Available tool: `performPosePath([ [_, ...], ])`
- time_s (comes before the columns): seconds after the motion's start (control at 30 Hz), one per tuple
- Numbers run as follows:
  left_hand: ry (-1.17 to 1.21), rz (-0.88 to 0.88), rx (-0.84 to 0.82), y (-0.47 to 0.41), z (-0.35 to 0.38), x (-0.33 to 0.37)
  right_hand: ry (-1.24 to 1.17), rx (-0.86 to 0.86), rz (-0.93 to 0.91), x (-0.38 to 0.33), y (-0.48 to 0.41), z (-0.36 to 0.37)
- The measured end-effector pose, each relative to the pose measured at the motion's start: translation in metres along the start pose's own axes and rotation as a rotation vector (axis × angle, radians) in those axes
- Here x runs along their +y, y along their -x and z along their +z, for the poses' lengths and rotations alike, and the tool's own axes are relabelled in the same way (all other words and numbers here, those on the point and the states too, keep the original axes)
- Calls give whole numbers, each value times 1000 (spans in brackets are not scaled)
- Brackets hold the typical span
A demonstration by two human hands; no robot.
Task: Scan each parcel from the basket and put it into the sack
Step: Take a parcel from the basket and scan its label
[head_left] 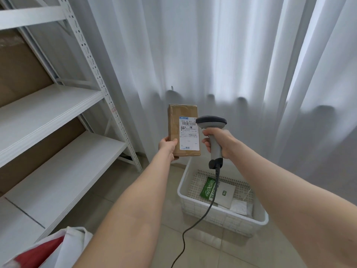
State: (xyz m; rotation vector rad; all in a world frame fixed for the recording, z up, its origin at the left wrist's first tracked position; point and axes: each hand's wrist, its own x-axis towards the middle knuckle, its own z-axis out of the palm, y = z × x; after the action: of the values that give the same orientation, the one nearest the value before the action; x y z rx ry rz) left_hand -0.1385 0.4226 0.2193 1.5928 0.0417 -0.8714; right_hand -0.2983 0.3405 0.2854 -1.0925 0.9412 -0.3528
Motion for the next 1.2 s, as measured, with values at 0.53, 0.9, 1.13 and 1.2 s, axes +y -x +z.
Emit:
performPosePath([
  [0.53, 109, -6, 238, 149, -203, -88, 38, -355, 55, 138, 86, 124],
  [0.9, 369, -18, 630, 254, -368, -147, 200, -613, 200, 220, 192, 254],
  [1.13, 349, -67, 738, 265, -463, -193, 288, -627, 231, 282, 230, 331],
  [1.2, 273, -59, 742, 257, -493, -212, 336, -590, 227, 304, 229, 349],
])
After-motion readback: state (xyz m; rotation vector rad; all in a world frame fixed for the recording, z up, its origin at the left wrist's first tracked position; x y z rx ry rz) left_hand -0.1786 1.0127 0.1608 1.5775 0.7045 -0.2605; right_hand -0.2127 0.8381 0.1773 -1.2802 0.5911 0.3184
